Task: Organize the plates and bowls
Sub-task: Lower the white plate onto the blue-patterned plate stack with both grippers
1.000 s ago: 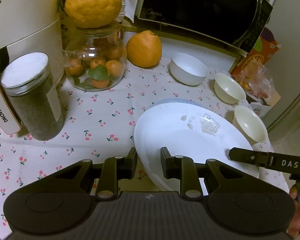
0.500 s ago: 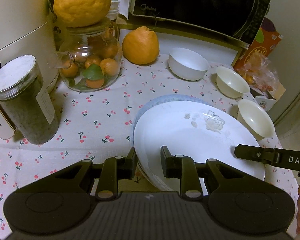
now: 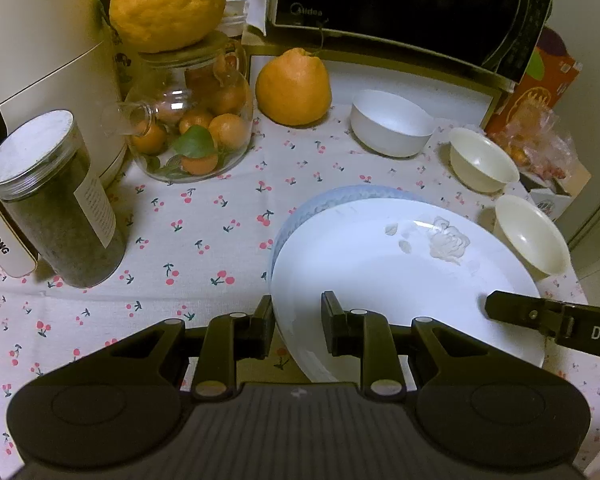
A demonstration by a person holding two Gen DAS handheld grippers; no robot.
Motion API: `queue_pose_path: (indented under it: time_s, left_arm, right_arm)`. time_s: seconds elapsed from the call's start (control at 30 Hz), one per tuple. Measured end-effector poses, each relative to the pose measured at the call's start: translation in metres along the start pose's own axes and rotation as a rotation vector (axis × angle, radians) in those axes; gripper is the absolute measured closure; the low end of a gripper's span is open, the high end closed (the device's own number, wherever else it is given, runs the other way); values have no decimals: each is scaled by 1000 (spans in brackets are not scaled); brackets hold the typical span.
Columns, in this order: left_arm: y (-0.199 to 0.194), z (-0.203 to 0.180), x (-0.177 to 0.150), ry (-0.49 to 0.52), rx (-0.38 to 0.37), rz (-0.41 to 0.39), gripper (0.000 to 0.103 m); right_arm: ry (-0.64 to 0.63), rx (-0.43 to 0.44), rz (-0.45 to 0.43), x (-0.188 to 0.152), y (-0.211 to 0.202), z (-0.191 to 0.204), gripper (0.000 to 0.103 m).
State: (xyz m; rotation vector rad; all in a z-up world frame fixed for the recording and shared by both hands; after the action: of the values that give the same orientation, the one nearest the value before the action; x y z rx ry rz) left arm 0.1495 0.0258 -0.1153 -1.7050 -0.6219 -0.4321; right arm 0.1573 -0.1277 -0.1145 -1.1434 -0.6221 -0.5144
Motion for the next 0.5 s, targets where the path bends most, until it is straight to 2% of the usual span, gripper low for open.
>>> queue_pose_path:
  time_s: [0.23, 0.5]
  left_arm:
    - [3, -5, -4, 100, 63, -7, 81]
    - [3, -8, -5, 145, 96, -18, 82]
  right_arm:
    - [-1, -12, 10, -1, -1, 0, 82]
    - [-22, -41, 42, -5, 2, 2, 82]
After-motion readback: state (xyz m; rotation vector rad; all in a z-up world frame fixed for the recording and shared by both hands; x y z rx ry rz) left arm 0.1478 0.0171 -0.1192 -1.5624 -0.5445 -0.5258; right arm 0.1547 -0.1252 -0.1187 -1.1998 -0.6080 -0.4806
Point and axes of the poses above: each gripper's, at about its wrist camera, not at the fingertips, and y roughly the way its jaws point, z to its left, x to its top, the point moved 9 cm from there along y, roughly the way its jaws point, and after that the axes turned 12 degrees about -y, right-handed, at the moved point
